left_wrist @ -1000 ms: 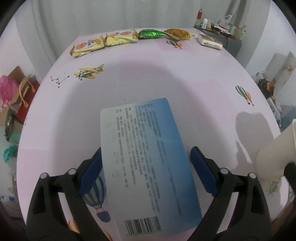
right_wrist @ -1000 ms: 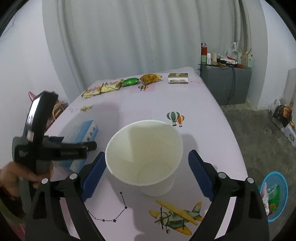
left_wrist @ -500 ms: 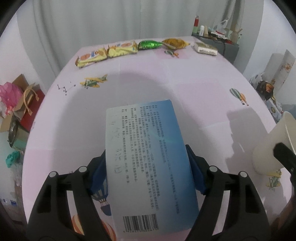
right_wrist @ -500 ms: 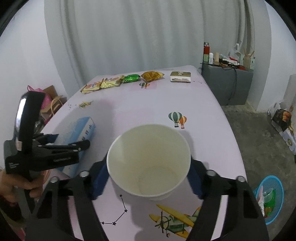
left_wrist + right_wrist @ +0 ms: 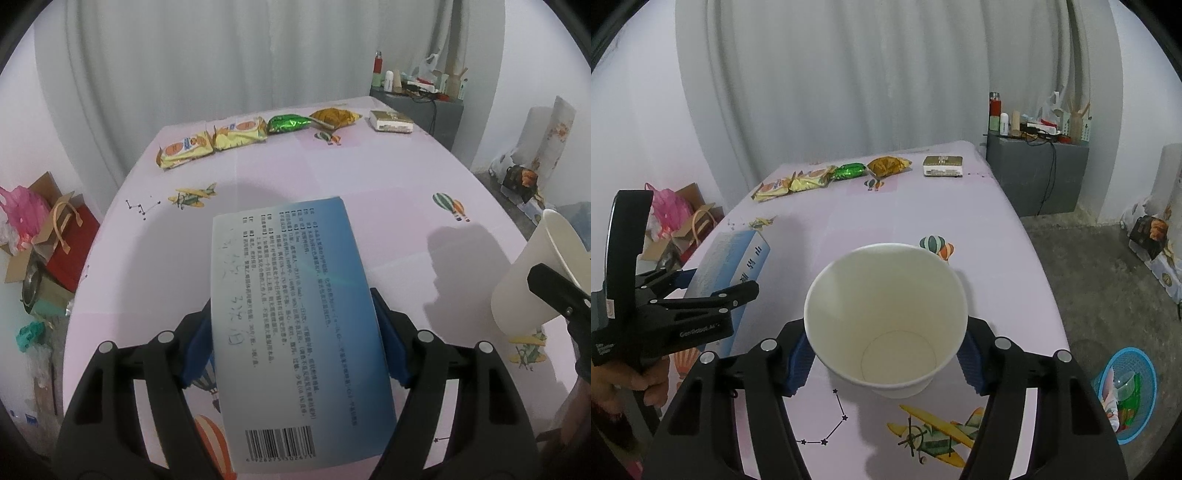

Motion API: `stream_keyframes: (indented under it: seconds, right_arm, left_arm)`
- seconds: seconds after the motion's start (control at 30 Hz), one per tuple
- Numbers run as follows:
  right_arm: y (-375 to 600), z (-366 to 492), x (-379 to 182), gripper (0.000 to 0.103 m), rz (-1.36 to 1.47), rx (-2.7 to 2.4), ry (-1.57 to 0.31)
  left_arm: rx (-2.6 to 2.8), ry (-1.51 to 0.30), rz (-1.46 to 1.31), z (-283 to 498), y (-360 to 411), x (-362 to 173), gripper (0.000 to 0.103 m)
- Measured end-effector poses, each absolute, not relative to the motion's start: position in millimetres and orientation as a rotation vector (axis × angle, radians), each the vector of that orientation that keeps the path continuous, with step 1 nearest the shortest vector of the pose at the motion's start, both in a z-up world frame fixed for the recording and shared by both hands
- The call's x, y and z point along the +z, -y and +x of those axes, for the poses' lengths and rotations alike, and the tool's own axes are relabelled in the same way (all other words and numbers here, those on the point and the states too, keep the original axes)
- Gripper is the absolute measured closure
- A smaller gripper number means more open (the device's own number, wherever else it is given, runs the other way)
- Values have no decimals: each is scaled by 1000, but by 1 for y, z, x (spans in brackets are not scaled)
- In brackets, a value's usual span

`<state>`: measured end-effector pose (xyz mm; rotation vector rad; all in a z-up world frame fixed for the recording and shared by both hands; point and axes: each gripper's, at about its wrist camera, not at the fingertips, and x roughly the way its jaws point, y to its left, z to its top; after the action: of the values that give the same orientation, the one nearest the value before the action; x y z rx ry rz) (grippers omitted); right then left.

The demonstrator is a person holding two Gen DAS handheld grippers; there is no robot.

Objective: Collect trash
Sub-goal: 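Grasp the blue-and-white tissue box with the left tool while the right holds the cup, then carry the tissue box and paper cup over the blue wastebasket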

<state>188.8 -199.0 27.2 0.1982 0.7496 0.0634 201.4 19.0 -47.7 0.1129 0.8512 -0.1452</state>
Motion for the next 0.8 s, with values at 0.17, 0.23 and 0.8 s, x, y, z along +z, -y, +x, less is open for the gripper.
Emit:
stream_keyframes:
  seconds: [0.17,0.23,0.8]
  right_arm:
    - [203,185,32,40,217,68,-736]
    - [207,181,35,40,230,68,-726]
    - [363,45,67,40,508,-316,-468]
  left_arm:
    - [-152,-823,117,193,-17,-37,32]
    - [-156,-814,114,189,-16,-33,32]
    - [-546,-736,138,167,134,38,32]
